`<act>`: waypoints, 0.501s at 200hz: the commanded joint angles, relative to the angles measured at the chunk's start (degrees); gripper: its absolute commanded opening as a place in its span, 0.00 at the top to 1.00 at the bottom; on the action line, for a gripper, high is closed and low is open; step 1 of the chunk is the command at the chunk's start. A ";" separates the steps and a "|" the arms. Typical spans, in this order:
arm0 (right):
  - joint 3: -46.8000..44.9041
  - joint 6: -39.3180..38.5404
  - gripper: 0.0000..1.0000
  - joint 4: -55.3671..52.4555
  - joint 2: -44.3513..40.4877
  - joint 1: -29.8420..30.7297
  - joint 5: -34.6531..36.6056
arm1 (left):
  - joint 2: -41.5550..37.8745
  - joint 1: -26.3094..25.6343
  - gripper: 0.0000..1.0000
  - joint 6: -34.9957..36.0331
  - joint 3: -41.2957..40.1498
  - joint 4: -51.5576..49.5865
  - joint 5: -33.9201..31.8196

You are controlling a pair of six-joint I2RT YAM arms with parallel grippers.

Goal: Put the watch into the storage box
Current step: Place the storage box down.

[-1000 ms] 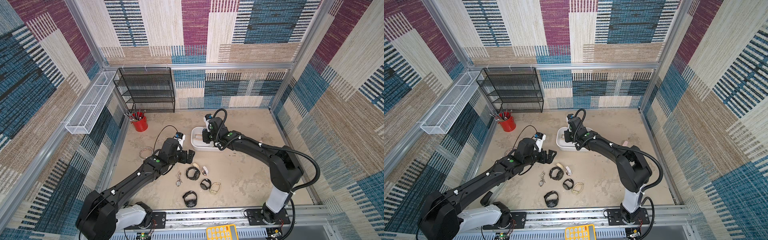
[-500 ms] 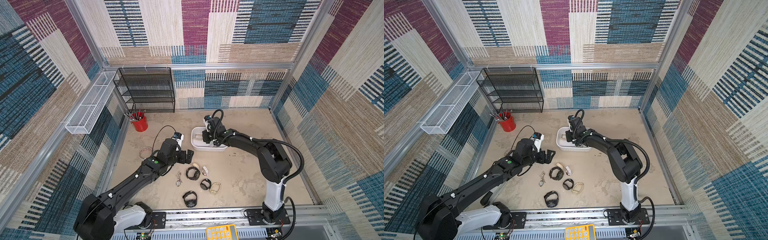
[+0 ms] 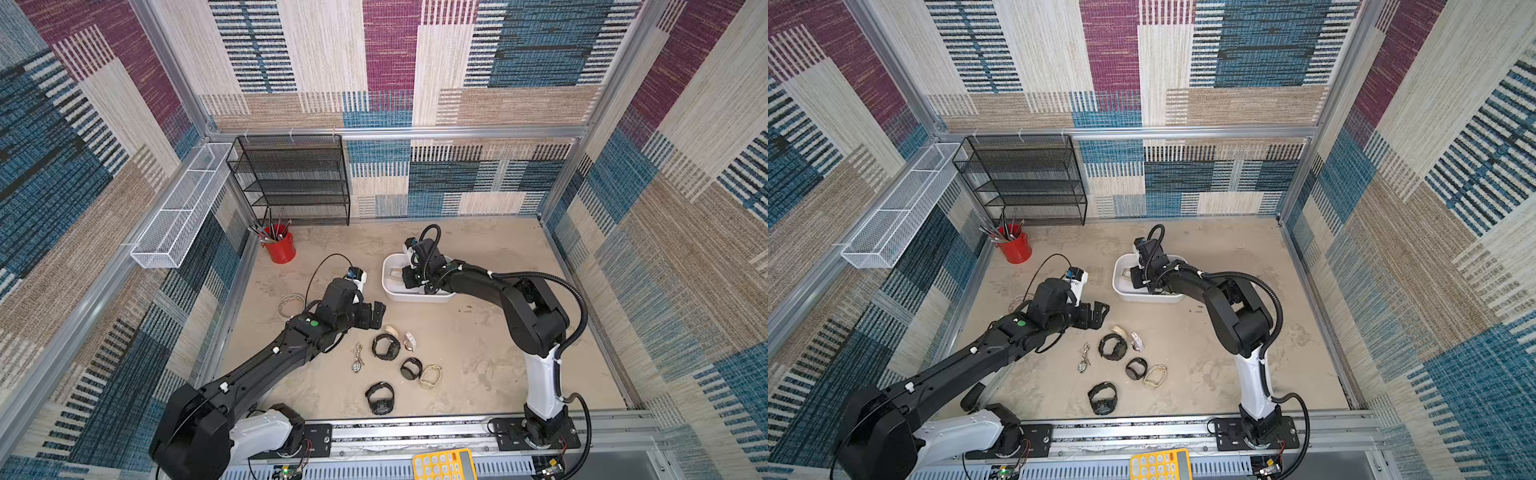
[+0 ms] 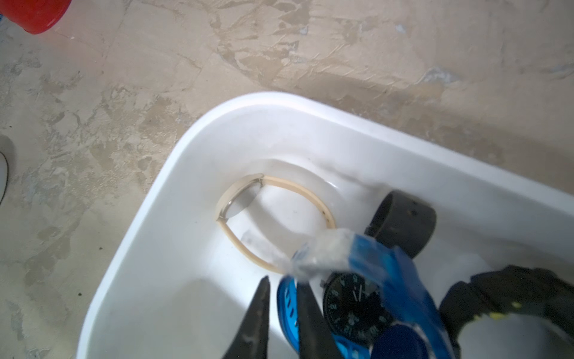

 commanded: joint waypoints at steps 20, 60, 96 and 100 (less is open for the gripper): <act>-1.12 1.01 0.51 3.38 -3.71 -0.25 -0.31 | 0.32 0.05 0.01 -0.24 0.24 0.29 -0.86; -2.62 1.79 0.29 3.12 -9.83 -0.35 -0.52 | 1.98 0.05 0.01 -0.93 1.67 0.01 -0.36; -14.56 1.28 0.06 11.59 -18.62 -0.35 -1.98 | 4.41 0.06 0.01 0.04 2.75 0.97 -0.41; -16.44 1.28 0.04 12.95 -19.64 -0.35 -2.35 | 4.74 0.06 0.01 -0.04 2.97 0.84 -0.28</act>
